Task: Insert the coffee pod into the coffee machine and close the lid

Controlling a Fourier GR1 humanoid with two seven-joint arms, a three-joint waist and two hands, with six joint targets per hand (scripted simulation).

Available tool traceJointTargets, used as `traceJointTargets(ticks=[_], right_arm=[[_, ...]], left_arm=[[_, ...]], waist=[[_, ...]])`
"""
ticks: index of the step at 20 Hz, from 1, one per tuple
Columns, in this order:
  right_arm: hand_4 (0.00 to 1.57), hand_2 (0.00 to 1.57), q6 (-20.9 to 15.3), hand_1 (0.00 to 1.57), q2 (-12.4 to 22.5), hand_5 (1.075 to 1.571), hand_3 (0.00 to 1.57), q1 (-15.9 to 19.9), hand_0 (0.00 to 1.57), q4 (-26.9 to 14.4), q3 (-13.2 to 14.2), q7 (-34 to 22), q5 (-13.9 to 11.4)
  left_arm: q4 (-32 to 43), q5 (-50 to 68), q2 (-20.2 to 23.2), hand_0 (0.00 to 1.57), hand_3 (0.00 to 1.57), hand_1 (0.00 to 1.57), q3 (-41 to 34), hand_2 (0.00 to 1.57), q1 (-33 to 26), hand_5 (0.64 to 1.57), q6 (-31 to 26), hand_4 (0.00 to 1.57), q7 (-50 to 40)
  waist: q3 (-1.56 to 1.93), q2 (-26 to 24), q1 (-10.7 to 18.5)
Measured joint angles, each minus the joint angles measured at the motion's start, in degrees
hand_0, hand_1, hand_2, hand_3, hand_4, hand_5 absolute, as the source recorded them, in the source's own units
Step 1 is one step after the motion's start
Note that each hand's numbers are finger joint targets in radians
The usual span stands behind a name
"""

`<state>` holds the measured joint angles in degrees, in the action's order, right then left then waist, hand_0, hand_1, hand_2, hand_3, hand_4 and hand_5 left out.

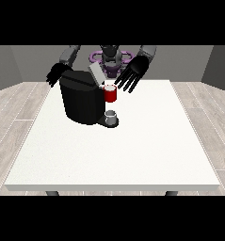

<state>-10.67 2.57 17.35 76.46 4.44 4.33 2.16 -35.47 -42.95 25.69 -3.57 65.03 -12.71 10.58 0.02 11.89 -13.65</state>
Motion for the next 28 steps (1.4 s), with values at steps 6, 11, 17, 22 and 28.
traceJointTargets(ticks=[6, 11, 17, 22, 28], right_arm=[[0.43, 0.00, 0.4, 0.00, -0.7, 1.571, 0.00, -3.9, 0.00, -1.6, 0.5, 2.0, 0.8], [0.37, 0.00, 1.0, 0.00, -0.2, 1.571, 0.00, -7.9, 0.00, -1.3, 1.2, 2.0, 1.6], [0.36, 0.00, 2.0, 0.00, 1.5, 1.571, 0.00, -11.4, 0.00, -1.2, 2.7, 2.0, 2.4], [0.29, 0.00, 5.0, 0.00, 4.3, 1.571, 0.00, -12.2, 0.00, 1.0, 2.2, -0.3, 2.7], [0.00, 0.00, 7.9, 0.00, 6.5, 1.571, 0.00, -10.1, 0.00, 6.1, 0.2, -4.9, 2.9]], left_arm=[[-1.4, 1.1, -2.6, 0.00, 0.00, 0.00, -0.7, 0.00, -2.9, 1.571, -0.5, 0.00, -1.4], [-1.6, 7.8, -6.6, 0.00, 0.00, 0.00, -6.4, 0.00, -7.6, 1.571, 0.4, 0.25, -0.9], [-2.1, 17.3, -13.6, 0.00, 0.00, 0.00, -12.8, 0.00, -15.4, 1.571, -0.1, 0.00, 1.9], [-2.9, 22.1, -16.6, 0.00, 0.00, 0.00, -15.6, 0.00, -21.7, 1.571, -1.1, 0.23, 3.2], [-4.0, 25.8, -19.5, 0.00, 0.00, 0.00, -17.1, 0.00, -29.0, 1.571, -1.5, 0.00, 4.1]], waist=[[0.00, -4.6, 2.0], [-0.04, -9.7, 4.2], [-0.06, -17.0, 9.0], [-0.05, -22.2, 12.1], [-0.05, -25.9, 14.3]])
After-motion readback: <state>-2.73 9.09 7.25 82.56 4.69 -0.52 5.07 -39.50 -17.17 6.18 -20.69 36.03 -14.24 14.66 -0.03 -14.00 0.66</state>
